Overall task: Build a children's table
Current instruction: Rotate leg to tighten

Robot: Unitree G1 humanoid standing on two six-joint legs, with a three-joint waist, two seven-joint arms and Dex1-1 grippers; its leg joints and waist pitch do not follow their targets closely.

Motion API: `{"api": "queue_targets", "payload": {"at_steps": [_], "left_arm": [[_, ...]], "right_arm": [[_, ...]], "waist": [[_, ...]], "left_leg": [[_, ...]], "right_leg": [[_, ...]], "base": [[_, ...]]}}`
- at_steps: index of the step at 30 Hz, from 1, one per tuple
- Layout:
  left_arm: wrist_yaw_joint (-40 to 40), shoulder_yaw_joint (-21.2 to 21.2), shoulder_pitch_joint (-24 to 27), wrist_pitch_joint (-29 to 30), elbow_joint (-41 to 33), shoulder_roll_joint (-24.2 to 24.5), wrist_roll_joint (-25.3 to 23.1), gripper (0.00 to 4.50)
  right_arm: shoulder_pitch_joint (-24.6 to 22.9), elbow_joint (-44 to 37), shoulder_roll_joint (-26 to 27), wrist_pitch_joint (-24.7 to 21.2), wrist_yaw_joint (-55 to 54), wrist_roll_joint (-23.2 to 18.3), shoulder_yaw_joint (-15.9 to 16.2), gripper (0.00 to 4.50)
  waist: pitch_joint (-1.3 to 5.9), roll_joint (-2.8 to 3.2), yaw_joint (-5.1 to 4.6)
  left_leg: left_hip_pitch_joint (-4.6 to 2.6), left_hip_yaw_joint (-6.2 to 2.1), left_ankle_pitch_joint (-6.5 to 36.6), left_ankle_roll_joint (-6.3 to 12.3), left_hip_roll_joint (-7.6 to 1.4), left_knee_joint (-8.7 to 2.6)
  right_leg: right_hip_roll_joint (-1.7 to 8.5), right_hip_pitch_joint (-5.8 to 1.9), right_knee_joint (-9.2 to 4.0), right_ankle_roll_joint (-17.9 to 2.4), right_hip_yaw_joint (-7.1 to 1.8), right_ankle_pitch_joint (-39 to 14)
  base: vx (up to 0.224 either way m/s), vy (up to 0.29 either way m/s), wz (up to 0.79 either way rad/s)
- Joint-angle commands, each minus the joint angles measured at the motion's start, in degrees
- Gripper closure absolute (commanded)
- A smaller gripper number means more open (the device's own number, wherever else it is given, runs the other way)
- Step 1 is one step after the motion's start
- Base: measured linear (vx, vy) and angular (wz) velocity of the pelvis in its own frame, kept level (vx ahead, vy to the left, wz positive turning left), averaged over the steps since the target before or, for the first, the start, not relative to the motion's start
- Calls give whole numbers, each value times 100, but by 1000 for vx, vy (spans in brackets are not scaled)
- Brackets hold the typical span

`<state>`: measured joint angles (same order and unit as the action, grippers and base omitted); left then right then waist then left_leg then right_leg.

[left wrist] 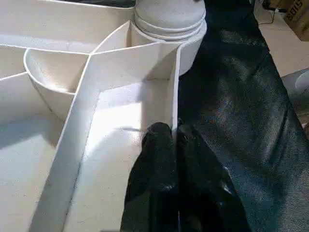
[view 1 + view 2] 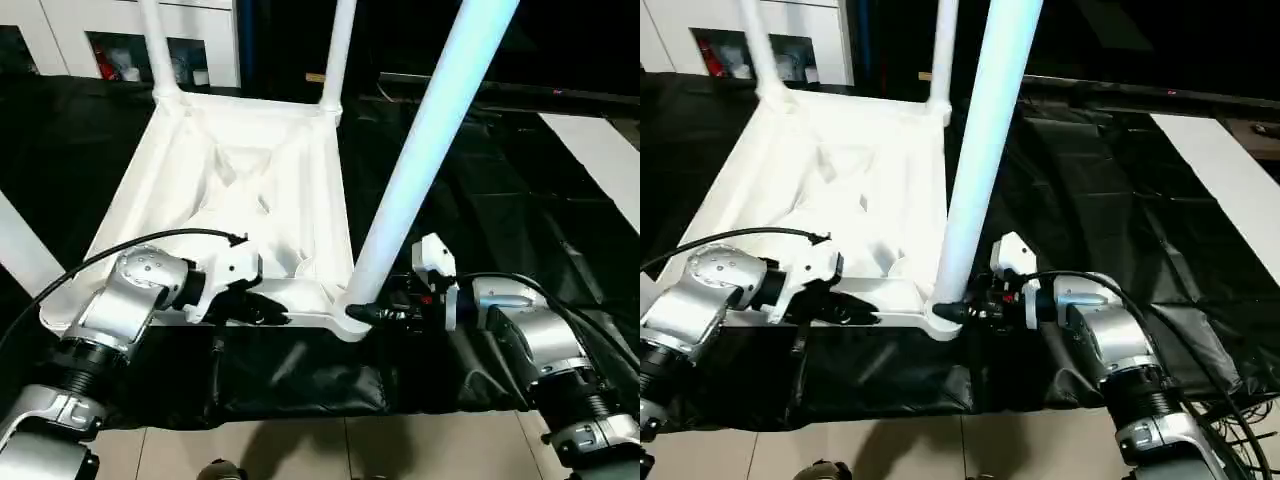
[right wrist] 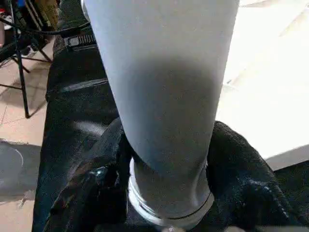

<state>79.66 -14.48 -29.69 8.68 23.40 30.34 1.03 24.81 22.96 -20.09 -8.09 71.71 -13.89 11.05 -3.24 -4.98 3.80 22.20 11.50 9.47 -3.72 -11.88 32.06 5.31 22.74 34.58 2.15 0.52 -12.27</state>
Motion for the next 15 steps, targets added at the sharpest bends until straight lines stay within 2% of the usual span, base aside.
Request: {"api": "queue_targets", "payload": {"at_steps": [1, 3, 5, 6, 7, 8, 10, 12, 13, 14, 15], "left_arm": [[-433, -98, 77, 210, 288, -238, -71, 450], [-892, -78, 63, 467, 231, -407, -199, 450], [-1161, -74, 78, 637, 151, -588, -220, 450], [-1454, -80, 70, 690, 148, -753, -297, 450], [-1852, -133, 60, 812, 133, -1036, -412, 450], [-1852, -133, 60, 812, 133, -1036, -412, 450], [-2110, -205, 63, 949, 97, -1304, -471, 450], [-2338, -316, 61, 1134, 53, -1604, -553, 450], [-2519, -424, 50, 1273, 40, -1853, -643, 450], [-2519, -424, 50, 1273, 40, -1853, -643, 450], [-2567, -455, 44, 1308, 45, -1926, -669, 450]], "right_arm": [[-324, -87, 190, -235, 183, -123, 312, 253], [-509, -143, 353, -295, -275, -118, 201, 253], [-612, -85, 556, -228, -853, 2, 78, 253], [-665, -24, 716, -189, -1248, 91, 4, 253], [-732, 74, 1010, -166, -1858, 182, -115, 253], [-732, 74, 1010, -166, -1858, 182, -115, 254], [-743, 195, 1298, -147, -2417, 258, -218, 254], [-620, 480, 1674, -69, -3218, 458, -333, 254], [-447, 756, 2064, 21, -3880, 584, -411, 254], [-447, 756, 2064, 21, -3880, 584, -411, 255], [-384, 841, 2186, 58, -4078, 624, -423, 255]], "waist": [[171, 14, 22], [155, 14, 47], [135, 9, 67], [93, 14, 55], [55, 7, 25], [41, -5, -4], [53, -6, -54], [40, 18, -117], [41, 58, -156], [37, 53, -223], [35, 66, -237]], "left_leg": [[-164, -17, 1072, 293, -140, -354], [-175, -18, 1224, 215, -154, -378], [-178, -39, 1553, 80, -162, -425], [-195, -54, 1933, -52, -162, -456], [-213, -96, 2397, -216, -153, -483], [-245, -146, 2760, -346, -151, -498], [-275, -215, 2988, -384, -140, -506], [-247, -242, 3065, -414, -131, -538], [-257, -278, 3214, -447, -124, -555], [-235, -304, 3360, -490, -110, -580], [-240, -326, 3470, -499, -101, -587]], "right_leg": [[178, -106, -347, -1319, -99, -542], [186, -95, -372, -1275, -108, -747], [203, -88, -427, -1164, -111, -1294], [220, -40, -487, -1056, -120, -1870], [247, -5, -568, -873, -115, -2667], [283, 29, -635, -649, -108, -3371], [322, 40, -715, -432, -84, -3910], [301, 48, -740, -370, -67, -3939], [298, 43, -755, -359, -31, -3958], [274, 29, -763, -351, 4, -3907], [264, 24, -774, -340, 20, -3907]], "base": [[0, 0, 0], [0, 0, 0], [0, 0, 0], [0, 0, 0], [-65, 3, -2], [-71, 9, -5], [-63, 12, -5], [-54, 23, -8], [-52, 29, -10], [-55, 39, -13], [-55, 39, -13]]}}
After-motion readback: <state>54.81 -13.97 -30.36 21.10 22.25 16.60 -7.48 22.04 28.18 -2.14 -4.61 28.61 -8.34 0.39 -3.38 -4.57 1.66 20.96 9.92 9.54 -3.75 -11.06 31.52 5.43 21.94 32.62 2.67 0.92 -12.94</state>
